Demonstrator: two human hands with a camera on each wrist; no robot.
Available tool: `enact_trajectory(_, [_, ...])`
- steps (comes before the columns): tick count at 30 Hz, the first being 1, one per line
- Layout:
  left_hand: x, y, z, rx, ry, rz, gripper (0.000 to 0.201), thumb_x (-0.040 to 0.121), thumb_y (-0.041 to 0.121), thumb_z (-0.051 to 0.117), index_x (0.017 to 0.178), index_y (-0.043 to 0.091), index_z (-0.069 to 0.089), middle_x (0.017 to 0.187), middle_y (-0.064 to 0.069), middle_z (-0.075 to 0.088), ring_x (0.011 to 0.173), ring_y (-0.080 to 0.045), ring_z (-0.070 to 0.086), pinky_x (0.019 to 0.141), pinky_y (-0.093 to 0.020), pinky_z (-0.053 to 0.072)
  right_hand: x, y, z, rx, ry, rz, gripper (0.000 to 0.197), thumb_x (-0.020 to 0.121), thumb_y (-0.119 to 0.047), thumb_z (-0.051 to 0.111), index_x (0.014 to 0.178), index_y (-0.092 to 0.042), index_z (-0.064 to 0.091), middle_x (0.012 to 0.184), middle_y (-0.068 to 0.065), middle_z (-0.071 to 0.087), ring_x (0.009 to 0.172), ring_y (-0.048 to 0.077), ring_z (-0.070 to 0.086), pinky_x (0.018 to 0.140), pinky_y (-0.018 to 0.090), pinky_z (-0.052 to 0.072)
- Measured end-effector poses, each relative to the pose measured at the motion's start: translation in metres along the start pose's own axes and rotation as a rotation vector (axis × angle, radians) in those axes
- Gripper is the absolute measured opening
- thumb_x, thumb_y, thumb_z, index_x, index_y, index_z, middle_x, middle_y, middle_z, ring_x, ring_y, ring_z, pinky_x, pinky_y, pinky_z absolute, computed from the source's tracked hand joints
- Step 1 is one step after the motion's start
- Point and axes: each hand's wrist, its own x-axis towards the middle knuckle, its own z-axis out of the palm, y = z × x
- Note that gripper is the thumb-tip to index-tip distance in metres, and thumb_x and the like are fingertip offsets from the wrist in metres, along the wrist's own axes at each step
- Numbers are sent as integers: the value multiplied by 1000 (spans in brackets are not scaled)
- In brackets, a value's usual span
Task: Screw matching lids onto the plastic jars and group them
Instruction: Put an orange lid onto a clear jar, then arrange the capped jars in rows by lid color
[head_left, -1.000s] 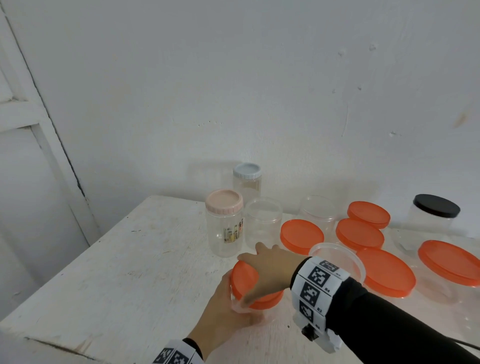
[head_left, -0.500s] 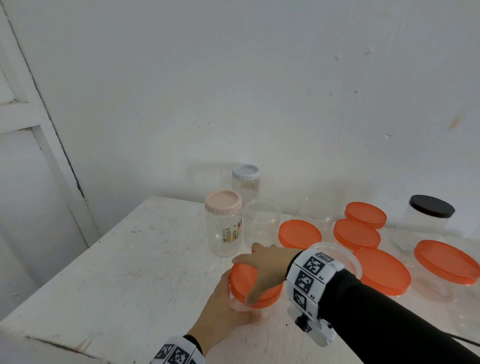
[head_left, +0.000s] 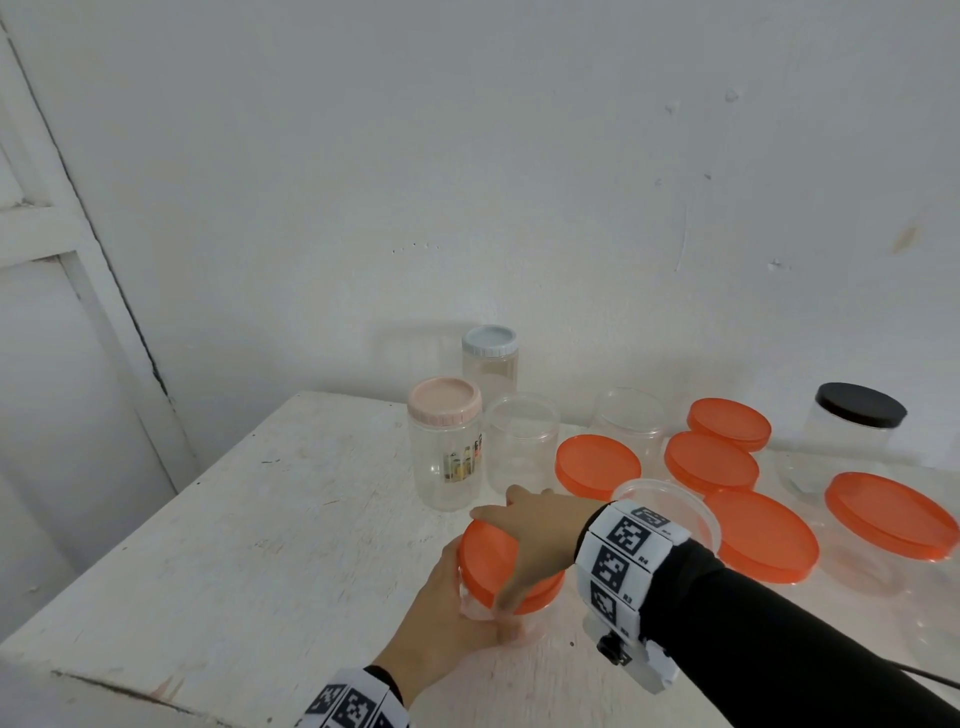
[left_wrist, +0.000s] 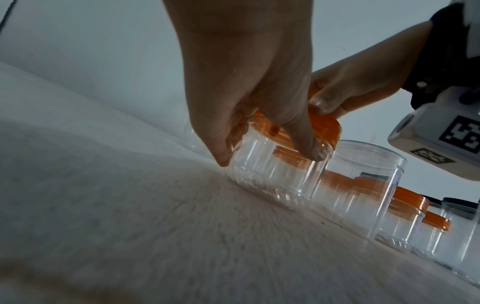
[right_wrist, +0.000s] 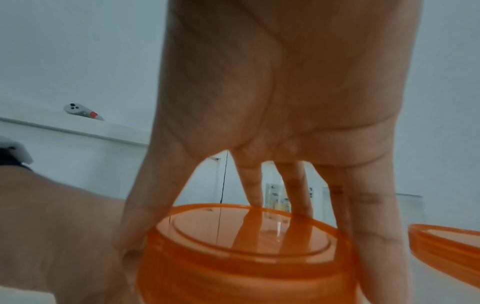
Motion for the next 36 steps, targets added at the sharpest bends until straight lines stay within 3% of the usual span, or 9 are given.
enact_trajectory(4, [1,3,1,31,11,-25,135,32,48,80,147,23,15,146,1,33,133,-19,37,112,-41,36,-1,2,7,18,40,11,103,66,-71,68,148,-40,13,144,1,29,131,31,33,97,53,41])
enact_trajectory(8, [0,2,-1,35,-9,-30,129,37,45,83,146,27,16,135,8,36,120,-12,40,107,-36,40,-5,1,11,34,64,29,105,67,-72,66,149,-39,10,146,1,27,132,30,30,98,53,41])
enact_trajectory(12, [3,0,-2,47,-18,-36,133,33,51,85,145,29,16,135,10,36,119,-11,39,108,-36,39,-9,0,13,59,67,50,106,71,-68,66,151,-38,4,152,2,20,136,32,25,102,52,38])
enact_trajectory(15, [6,-4,-1,84,-20,-43,127,44,45,88,146,29,14,137,9,34,120,-11,38,109,-37,38,-11,-2,14,82,72,55,106,73,-65,67,152,-36,3,153,2,17,137,32,23,103,50,38])
enact_trajectory(19, [12,-6,-2,153,-48,-21,118,60,37,89,146,29,9,124,14,32,112,-7,38,98,-25,36,-10,-5,13,92,69,63,106,73,-61,69,152,-35,4,152,3,19,136,32,25,101,49,38])
enact_trajectory(23, [16,-4,-20,308,-84,42,111,67,41,84,148,28,10,146,9,31,130,-9,36,109,-27,32,-3,-6,4,37,46,56,103,74,-57,72,151,-30,10,149,6,24,135,31,27,99,49,38])
enact_trajectory(26, [21,0,-52,268,6,123,96,73,36,82,147,30,20,148,10,33,130,-4,35,108,-25,34,5,-1,-5,0,28,59,103,74,-54,74,152,-28,11,149,6,25,135,31,28,100,52,38])
enact_trajectory(32, [56,30,-120,196,353,280,64,84,30,71,139,29,38,140,4,48,123,-6,44,104,-30,40,22,19,-22,-34,19,64,101,75,-55,72,152,-25,14,149,5,26,135,31,28,102,52,41])
enact_trajectory(36, [86,51,-150,123,249,248,77,78,36,76,141,34,31,139,10,44,124,-4,39,104,-28,37,33,39,-57,77,109,28,93,79,-60,66,152,-25,19,151,1,27,136,25,32,108,45,36])
